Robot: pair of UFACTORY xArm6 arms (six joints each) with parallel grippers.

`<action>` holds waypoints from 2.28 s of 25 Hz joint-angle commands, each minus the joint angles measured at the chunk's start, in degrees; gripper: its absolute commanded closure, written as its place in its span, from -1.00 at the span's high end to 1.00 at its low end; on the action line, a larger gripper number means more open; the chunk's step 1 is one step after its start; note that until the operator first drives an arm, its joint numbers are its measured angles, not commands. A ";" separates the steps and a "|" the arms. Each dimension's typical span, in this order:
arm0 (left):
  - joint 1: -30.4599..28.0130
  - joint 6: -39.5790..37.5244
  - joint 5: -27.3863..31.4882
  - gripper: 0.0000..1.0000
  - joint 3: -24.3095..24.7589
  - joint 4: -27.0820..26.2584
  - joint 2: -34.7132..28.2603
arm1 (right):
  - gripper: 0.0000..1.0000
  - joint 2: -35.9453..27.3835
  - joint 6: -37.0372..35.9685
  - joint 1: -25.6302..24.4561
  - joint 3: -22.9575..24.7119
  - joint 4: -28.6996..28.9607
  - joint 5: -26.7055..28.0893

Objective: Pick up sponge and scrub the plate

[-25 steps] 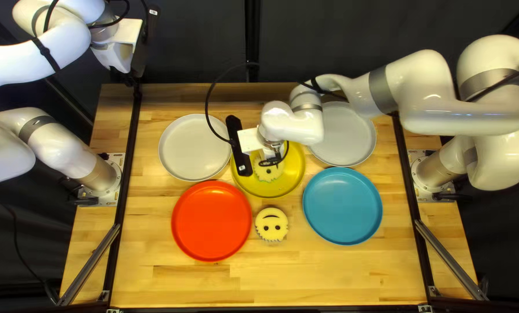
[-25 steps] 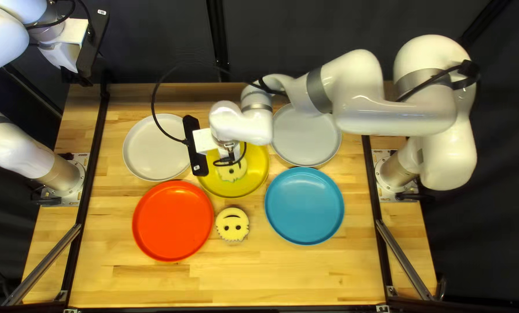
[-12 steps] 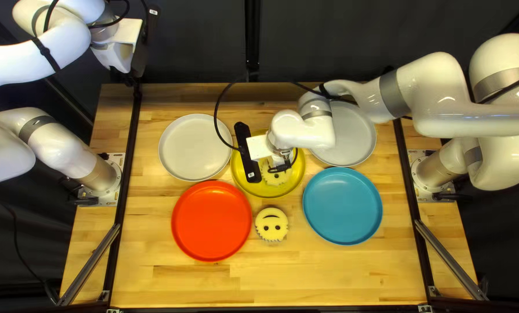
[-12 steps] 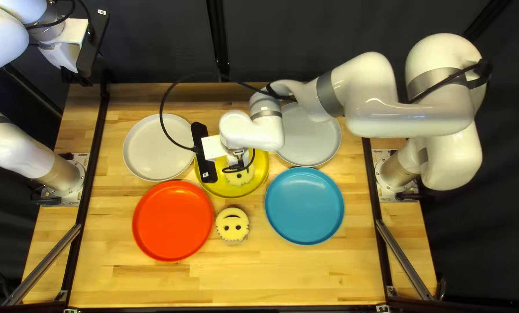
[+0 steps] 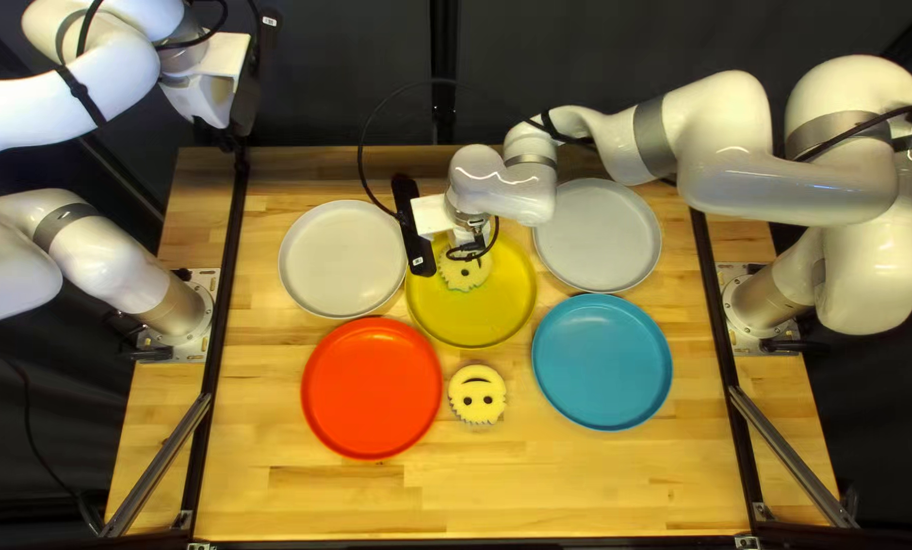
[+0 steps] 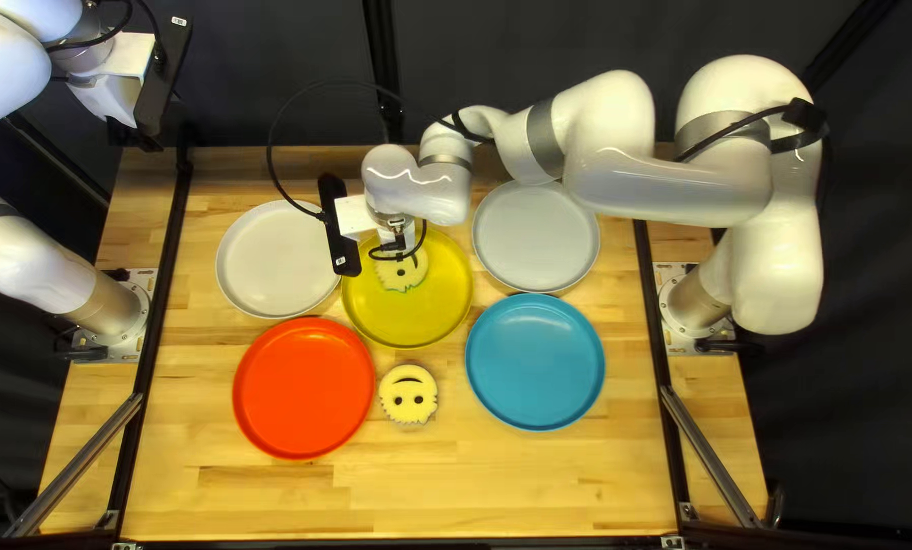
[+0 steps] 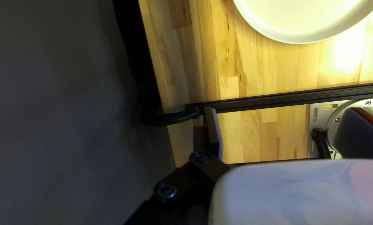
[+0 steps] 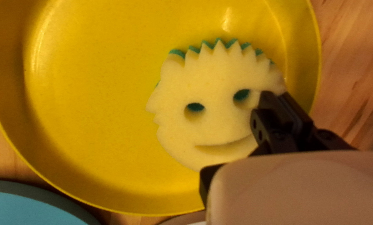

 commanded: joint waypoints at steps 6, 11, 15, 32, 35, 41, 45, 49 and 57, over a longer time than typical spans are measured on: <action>0.00 0.00 0.00 1.00 0.00 0.00 0.00 | -1.00 -6.91 3.45 3.89 9.56 -2.00 -3.29; 0.00 0.00 0.00 1.00 0.00 0.00 0.00 | -1.00 -9.55 5.10 5.17 13.61 -3.15 -3.81; 0.00 0.00 0.00 1.00 0.00 0.00 0.00 | -1.00 -8.30 4.24 4.28 12.31 -3.08 -3.33; 0.00 0.00 0.00 1.00 0.00 0.00 0.00 | -1.00 0.09 -6.39 -2.36 1.32 1.83 -1.95; 0.00 0.00 0.00 1.00 0.00 0.00 0.00 | -1.00 -2.11 -6.65 -2.55 5.19 2.07 -3.48; 0.00 0.00 0.00 1.00 0.00 0.00 0.00 | -1.00 -7.72 -4.94 -1.53 12.88 1.73 -5.15; 0.00 0.00 0.00 1.00 0.00 0.00 0.00 | -1.00 -9.41 -2.82 -0.09 15.02 0.63 -5.27; 0.00 0.00 0.00 1.00 0.00 0.00 0.00 | -1.00 -7.11 -2.97 -0.13 11.04 0.37 -4.10; 0.00 0.00 0.00 1.00 0.00 0.00 0.00 | -1.00 1.59 -8.02 -2.46 -0.27 2.37 -2.12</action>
